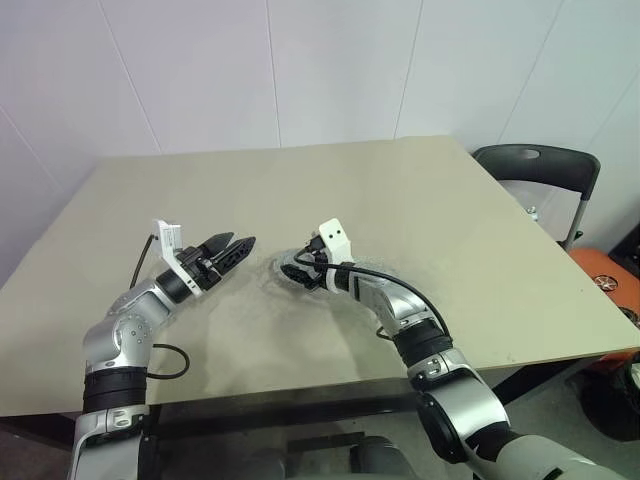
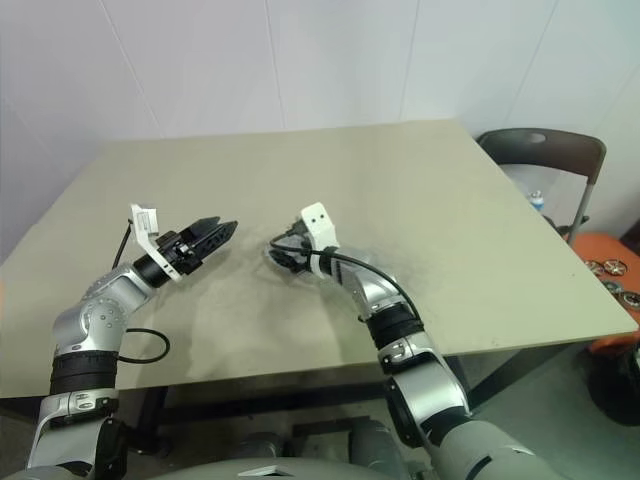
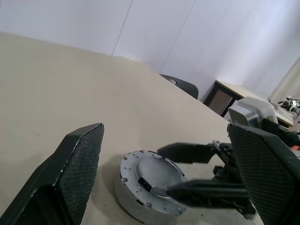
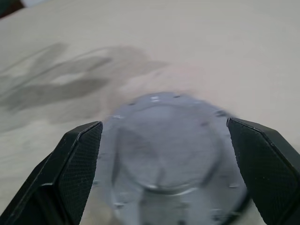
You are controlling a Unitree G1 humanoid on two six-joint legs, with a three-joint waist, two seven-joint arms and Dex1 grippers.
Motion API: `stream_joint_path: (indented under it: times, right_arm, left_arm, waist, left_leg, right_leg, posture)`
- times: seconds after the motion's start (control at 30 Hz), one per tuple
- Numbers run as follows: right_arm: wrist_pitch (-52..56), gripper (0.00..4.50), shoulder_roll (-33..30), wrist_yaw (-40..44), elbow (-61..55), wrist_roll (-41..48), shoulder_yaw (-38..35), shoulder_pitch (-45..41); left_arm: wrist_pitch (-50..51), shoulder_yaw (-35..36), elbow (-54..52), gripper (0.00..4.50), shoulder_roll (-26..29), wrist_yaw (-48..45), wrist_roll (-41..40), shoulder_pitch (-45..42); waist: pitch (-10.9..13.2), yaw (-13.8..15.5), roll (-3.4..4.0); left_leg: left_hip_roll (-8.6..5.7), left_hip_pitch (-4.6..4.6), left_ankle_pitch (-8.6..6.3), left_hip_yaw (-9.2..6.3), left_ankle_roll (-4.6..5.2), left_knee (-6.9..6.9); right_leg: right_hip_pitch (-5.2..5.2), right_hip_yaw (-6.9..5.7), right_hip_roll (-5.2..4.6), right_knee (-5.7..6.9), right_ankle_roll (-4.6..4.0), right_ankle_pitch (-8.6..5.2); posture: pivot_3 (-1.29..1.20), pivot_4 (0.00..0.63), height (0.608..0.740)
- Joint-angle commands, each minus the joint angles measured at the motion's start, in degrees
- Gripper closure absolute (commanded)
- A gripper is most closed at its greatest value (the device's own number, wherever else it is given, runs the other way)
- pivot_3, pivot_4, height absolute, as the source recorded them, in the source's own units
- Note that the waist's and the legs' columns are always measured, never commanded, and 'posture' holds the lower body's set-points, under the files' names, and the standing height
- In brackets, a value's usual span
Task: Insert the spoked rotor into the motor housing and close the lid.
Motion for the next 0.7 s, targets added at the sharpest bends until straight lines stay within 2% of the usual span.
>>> stream_joint_path:
  times: [0.03,0.2,0.37,0.7]
  right_arm:
    - [-2.4,0.06,0.5,-1.0,-0.6,-0.7,-0.7,-0.9]
    - [-2.1,0.06,0.4,-0.6,-1.1,-0.8,-0.7,0.1]
    - [-0.5,0.06,0.6,3.9,-4.3,0.1,1.2,1.8]
    - [-5.7,0.06,1.5,-2.2,-1.4,-4.9,1.9,1.6]
  left_arm:
    - [-0.8,0.6,-2.5,0.00,0.2,0.1,-0.9,-0.4]
    - [-0.9,0.6,-2.2,0.00,0.1,0.1,-0.9,-0.5]
    - [-1.2,0.3,-1.7,0.00,-0.2,0.1,-0.5,-0.4]
    - [-1.2,0.0,-2.5,0.00,-0.8,0.5,-0.7,-0.1]
  waist:
    - [0.0,0.0,0.00]
    - [0.0,0.0,0.00]
    - [0.0,0.0,0.00]
    - [0.0,0.0,0.00]
  left_leg:
    - [0.00,0.00,0.00,0.00,0.00,-0.01]
    - [0.01,0.00,0.00,0.00,0.00,0.00]
    - [0.01,0.00,0.00,0.00,0.00,0.00]
    - [0.01,0.04,0.00,0.00,-0.01,-0.02]
  right_leg:
    - [0.00,0.00,0.00,0.00,0.00,0.00]
    - [0.00,0.00,0.01,0.00,0.00,0.00]
    - [0.00,0.00,0.02,-0.01,0.00,0.00]
    - [0.03,0.00,0.02,-0.01,0.00,0.00]
  posture:
    - [0.00,0.000,0.740]
    - [0.00,0.000,0.740]
    - [0.00,0.000,0.740]
    - [0.00,0.000,0.740]
